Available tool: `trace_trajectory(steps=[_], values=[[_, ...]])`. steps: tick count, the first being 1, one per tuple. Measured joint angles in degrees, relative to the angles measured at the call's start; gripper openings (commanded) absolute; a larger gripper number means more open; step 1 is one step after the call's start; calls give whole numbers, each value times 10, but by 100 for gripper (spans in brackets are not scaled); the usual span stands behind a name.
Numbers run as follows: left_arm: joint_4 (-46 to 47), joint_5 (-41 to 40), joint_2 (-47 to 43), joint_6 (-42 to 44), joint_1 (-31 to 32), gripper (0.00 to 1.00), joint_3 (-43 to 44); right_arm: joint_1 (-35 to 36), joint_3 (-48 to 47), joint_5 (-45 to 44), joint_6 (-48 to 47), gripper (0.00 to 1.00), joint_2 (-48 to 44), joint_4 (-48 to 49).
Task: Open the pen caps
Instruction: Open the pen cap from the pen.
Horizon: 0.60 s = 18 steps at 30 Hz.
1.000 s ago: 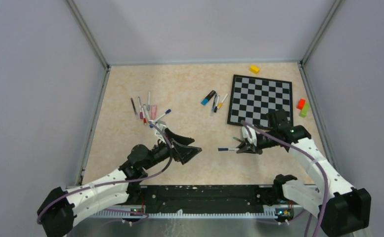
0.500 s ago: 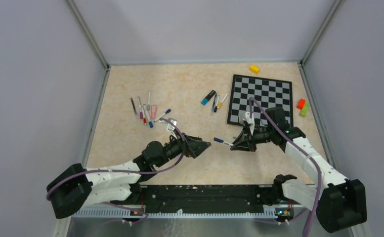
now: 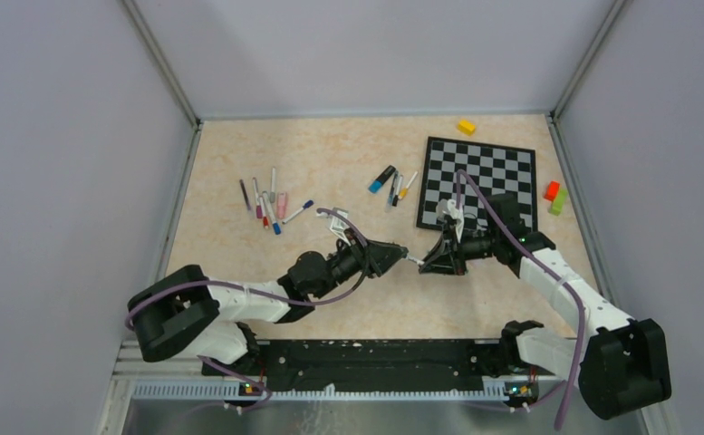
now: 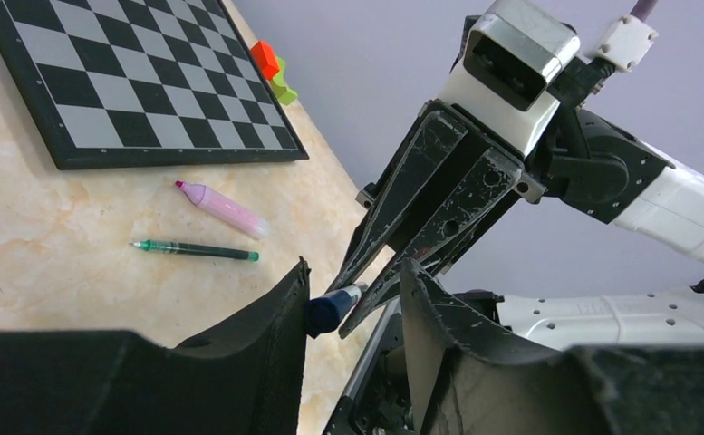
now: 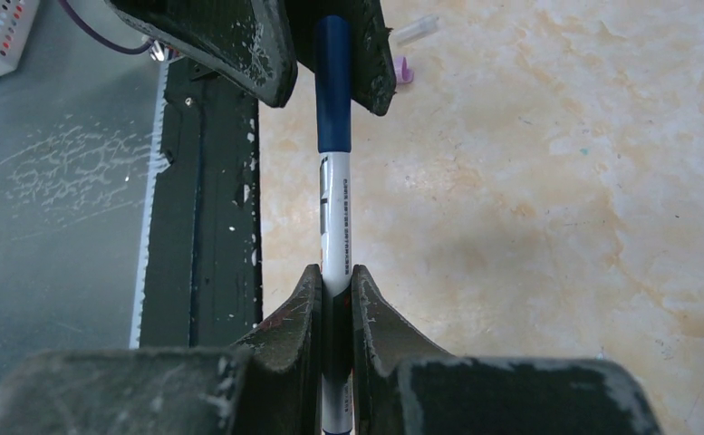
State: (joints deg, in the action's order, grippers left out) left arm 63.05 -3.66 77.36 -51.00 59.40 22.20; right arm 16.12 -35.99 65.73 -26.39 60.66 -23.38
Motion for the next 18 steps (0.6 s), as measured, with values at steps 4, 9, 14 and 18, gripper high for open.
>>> trace_trajectory(steps=[4, 9, 14, 18], values=[[12, 0, 15, -1, 0, 32, 0, 0, 0, 3, 10, 0, 0, 9], [17, -1, 25, -3, 0, 6, 1, 0, 0, 12, 21, 0, 4, 15], [29, 1, 28, 2, 0, 0, 1, 0, 0, 20, 20, 0, 15, 16], [15, -7, 2, 38, -1, 0, -4, 1, -2, 33, -11, 0, 24, 16]])
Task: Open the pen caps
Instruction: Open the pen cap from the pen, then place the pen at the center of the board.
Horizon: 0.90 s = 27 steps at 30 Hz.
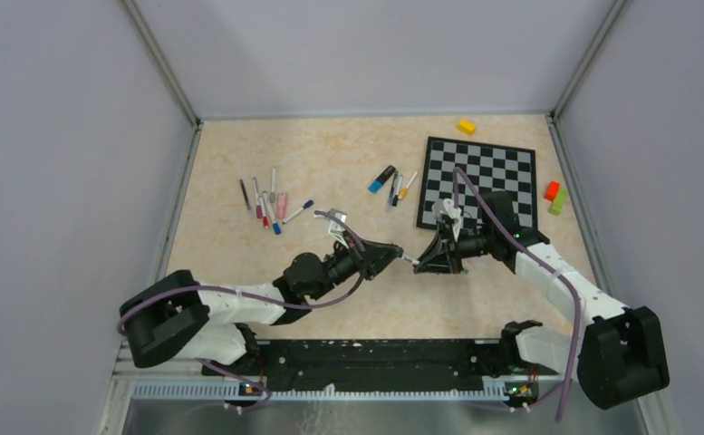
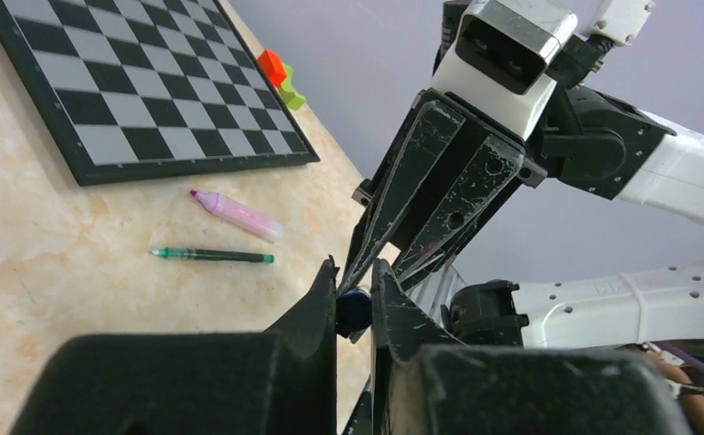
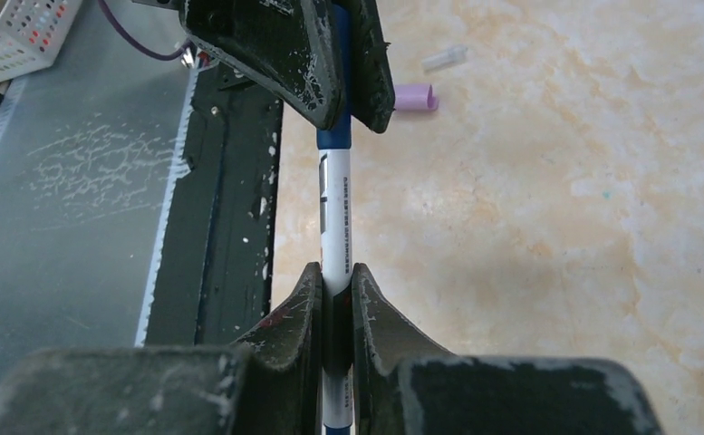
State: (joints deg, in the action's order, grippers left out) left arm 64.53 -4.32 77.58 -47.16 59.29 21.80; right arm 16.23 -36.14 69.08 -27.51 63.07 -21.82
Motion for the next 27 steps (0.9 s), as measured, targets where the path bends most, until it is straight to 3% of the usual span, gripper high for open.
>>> trace_trajectory(steps=[4, 8, 13, 18, 22, 27], values=[[-38, -23, -79, 47, -24, 0, -6, 5, -17, -1, -35, 0, 17, -12], [7, -90, -166, 73, -77, 0, -3, 6, -17, -18, -56, 0, 36, -57], [21, -103, -198, 77, -100, 0, -3, 5, -17, -70, -76, 0, 32, -74], [-125, -68, -254, 72, -114, 0, -4, -30, -14, -175, -98, 0, -16, -78], [-283, -44, -328, 63, -116, 0, -13, -113, -2, -264, -129, 0, -53, -85], [-414, -24, -410, 37, -116, 0, -64, -178, -2, -355, -151, 0, -20, -99]])
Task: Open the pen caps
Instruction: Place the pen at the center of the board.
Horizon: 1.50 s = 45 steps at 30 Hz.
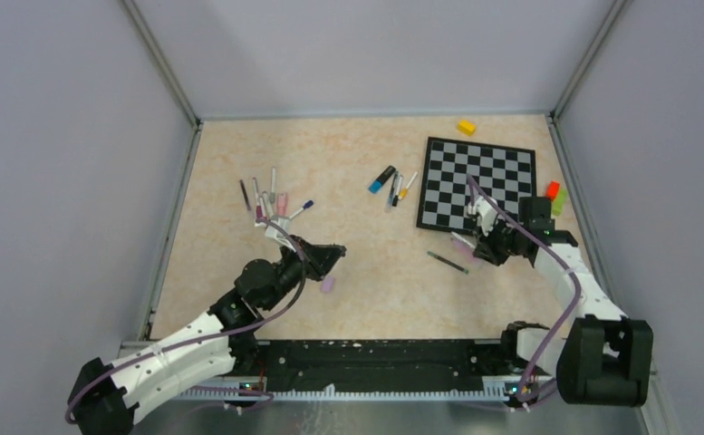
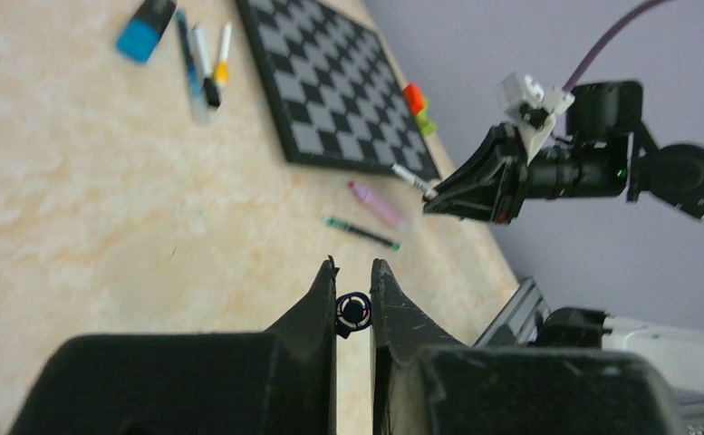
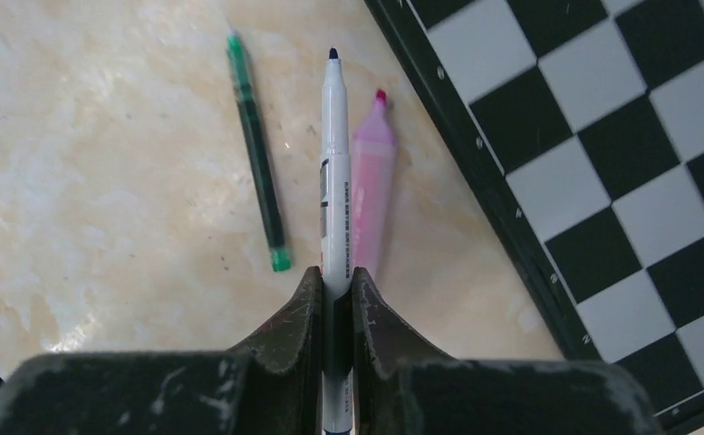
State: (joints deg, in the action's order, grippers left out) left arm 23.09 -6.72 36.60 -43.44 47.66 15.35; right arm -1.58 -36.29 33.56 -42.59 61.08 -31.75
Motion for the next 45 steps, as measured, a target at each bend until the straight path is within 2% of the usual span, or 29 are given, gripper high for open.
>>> trace_trajectory(steps=[7, 27, 39, 42, 45], values=[[-82, 10, -54, -30, 0, 0, -53, -31, -3, -64, -9, 1, 82, -33], [-128, 14, -99, -43, 0, 3, -54, -55, -13, -122, 17, 4, 148, -30], [-130, 16, -99, -47, 0, 3, -58, -57, -32, -56, -28, 6, 176, -83], [-130, 16, -99, -47, 0, 3, -59, -57, -32, -37, -40, 9, 191, -104], [-129, 16, -98, -47, 0, 3, -60, -55, -37, -27, -42, 18, 201, -114]])
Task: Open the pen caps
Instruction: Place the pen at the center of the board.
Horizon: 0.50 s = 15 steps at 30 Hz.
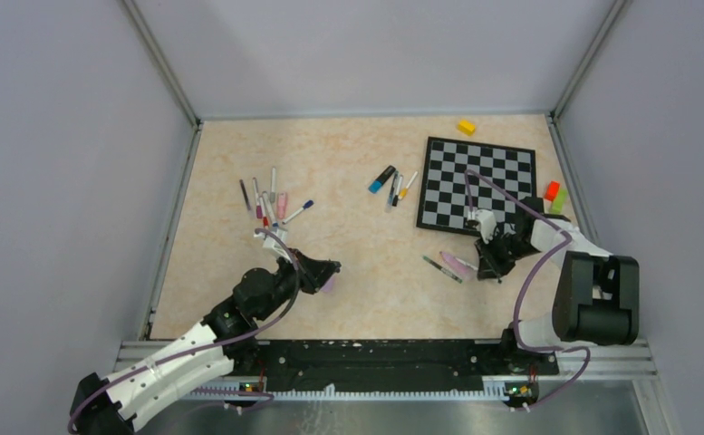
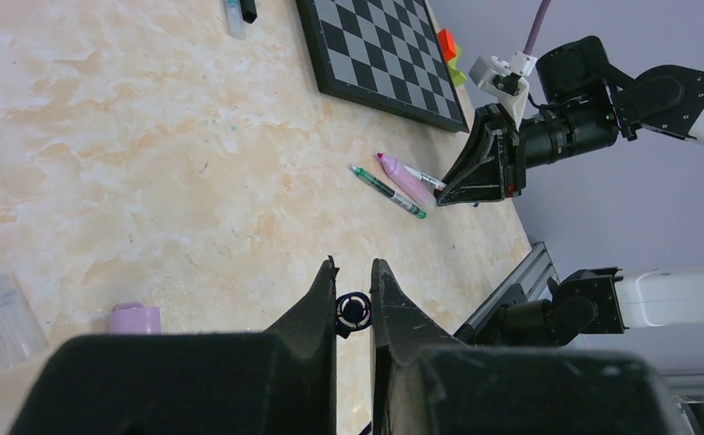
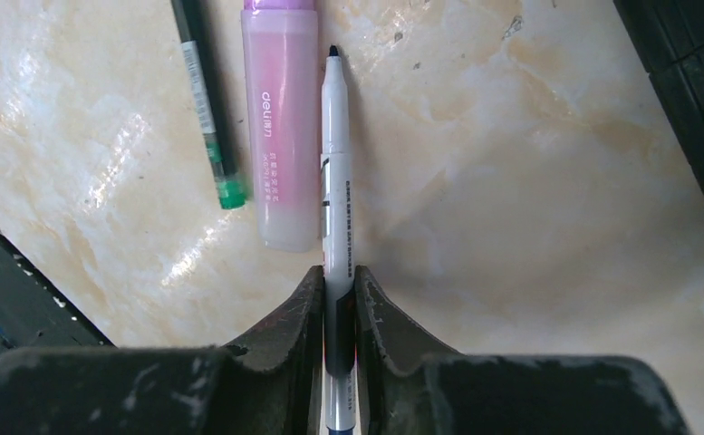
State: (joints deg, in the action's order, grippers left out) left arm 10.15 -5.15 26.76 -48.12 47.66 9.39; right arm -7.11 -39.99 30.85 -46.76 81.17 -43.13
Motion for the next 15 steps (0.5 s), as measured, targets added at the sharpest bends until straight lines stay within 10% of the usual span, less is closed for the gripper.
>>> trace_trajectory(steps=[15], values=[[1, 13, 28, -2, 0, 7, 0, 2, -6, 15, 3, 35, 3, -13]])
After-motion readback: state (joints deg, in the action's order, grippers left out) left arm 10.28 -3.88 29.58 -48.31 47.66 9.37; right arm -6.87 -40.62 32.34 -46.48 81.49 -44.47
